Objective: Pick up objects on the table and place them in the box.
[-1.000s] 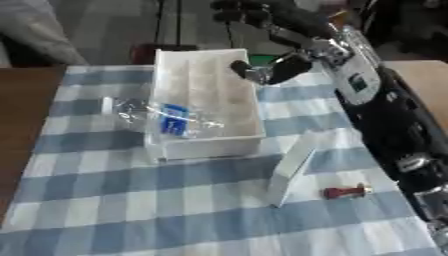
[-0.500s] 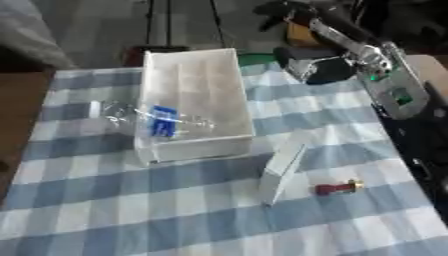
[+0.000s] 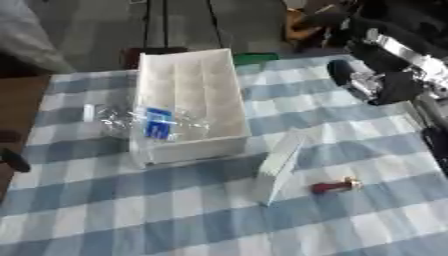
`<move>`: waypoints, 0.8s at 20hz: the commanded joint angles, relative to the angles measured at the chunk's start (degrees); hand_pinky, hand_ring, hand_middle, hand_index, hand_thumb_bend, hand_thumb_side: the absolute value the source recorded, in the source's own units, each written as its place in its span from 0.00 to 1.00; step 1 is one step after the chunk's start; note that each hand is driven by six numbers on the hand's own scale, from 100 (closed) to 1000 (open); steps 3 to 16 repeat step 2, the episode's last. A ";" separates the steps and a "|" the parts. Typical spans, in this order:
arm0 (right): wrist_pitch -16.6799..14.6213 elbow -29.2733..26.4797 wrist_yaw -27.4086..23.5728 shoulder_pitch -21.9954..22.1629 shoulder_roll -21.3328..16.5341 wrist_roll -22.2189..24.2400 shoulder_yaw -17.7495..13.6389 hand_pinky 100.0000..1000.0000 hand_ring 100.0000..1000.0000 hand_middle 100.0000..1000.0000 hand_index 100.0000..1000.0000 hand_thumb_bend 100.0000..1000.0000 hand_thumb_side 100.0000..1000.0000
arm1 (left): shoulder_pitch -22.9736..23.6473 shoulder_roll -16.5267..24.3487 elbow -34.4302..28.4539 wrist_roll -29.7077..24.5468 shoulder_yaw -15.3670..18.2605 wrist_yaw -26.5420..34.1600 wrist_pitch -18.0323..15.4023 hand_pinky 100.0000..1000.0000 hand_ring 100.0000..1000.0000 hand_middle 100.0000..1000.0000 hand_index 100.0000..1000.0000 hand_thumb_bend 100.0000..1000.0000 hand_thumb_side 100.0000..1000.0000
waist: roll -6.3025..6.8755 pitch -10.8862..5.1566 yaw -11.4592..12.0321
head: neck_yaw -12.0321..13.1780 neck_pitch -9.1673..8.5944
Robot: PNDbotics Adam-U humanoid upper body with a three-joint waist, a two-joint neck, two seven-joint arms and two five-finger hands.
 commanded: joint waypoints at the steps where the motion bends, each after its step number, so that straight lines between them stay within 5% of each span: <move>1: -10.75 -3.61 -3.15 1.04 -2.73 12.92 -1.64 0.85 0.75 0.89 1.00 0.00 0.48 | -0.05 0.58 -0.91 -2.00 0.26 -0.70 -0.73 0.47 0.71 0.74 0.86 0.85 0.52 | -0.01 -0.46 0.04 | 0.44 0.09; 16: -10.76 -4.19 -3.73 1.79 -2.81 13.39 -1.98 0.83 0.74 0.88 1.00 0.00 0.50 | -0.04 0.48 -0.91 -2.38 0.27 -0.86 -0.79 0.47 0.71 0.74 0.86 0.85 0.53 | -0.01 -0.37 -0.08 | 0.52 0.06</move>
